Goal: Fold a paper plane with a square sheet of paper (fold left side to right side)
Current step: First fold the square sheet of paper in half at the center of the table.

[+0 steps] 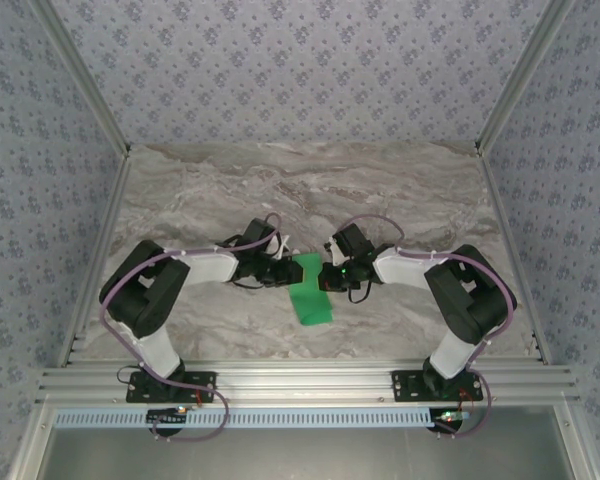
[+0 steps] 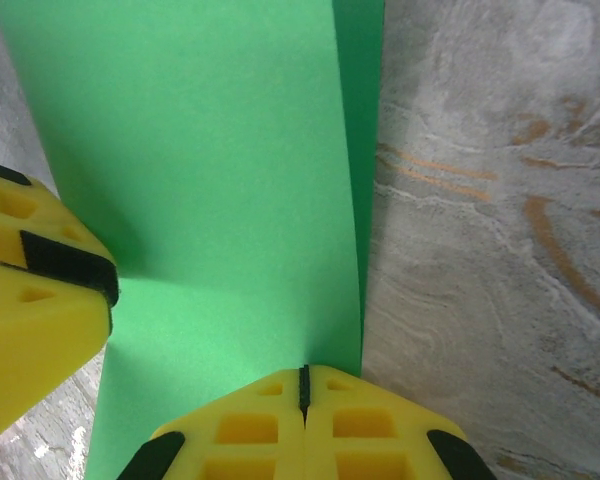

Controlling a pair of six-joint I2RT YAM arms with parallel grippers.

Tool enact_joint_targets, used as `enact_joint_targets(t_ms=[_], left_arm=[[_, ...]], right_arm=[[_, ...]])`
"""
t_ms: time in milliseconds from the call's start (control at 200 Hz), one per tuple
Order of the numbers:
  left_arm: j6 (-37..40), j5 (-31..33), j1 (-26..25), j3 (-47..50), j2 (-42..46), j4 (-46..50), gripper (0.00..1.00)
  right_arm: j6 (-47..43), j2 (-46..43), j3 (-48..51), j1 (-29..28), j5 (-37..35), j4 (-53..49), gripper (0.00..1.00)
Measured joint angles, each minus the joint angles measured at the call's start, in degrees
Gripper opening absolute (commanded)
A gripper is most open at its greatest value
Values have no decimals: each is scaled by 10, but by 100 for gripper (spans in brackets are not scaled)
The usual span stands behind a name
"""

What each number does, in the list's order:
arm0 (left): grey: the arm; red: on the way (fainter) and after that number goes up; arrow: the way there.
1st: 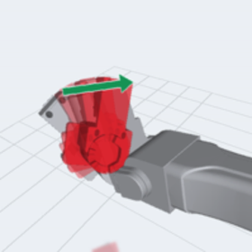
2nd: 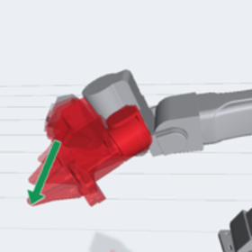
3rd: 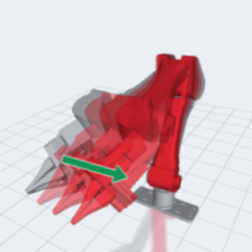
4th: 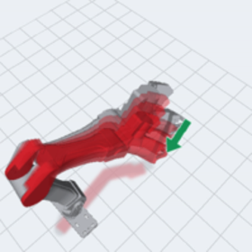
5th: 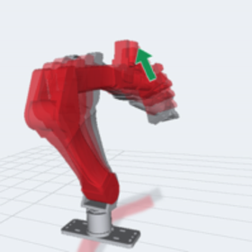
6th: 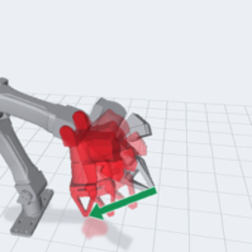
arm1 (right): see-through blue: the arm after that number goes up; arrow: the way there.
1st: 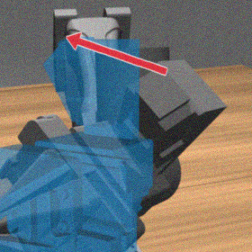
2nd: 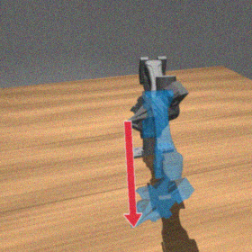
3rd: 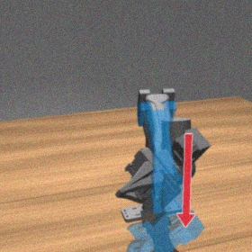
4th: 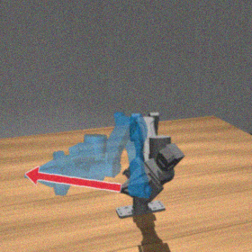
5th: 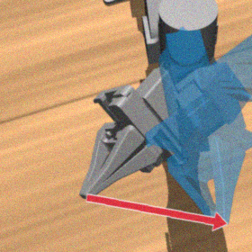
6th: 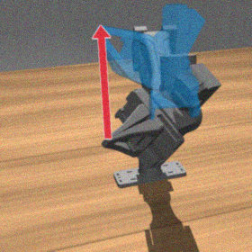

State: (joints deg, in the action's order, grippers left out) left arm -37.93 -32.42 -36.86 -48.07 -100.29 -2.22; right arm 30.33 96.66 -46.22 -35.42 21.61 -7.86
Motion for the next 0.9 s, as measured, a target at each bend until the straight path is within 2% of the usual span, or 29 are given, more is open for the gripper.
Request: enact_joint_targets(t_ms=[715, 899], left_arm=[[4, 23, 3, -1, -22, -9, 21], [5, 46, 40, 12, -3, -8, 21]], right_arm=[[-19, 5, -15, -5, -14, -27, 1], [-19, 5, -16, -5, -15, -27, 1]])
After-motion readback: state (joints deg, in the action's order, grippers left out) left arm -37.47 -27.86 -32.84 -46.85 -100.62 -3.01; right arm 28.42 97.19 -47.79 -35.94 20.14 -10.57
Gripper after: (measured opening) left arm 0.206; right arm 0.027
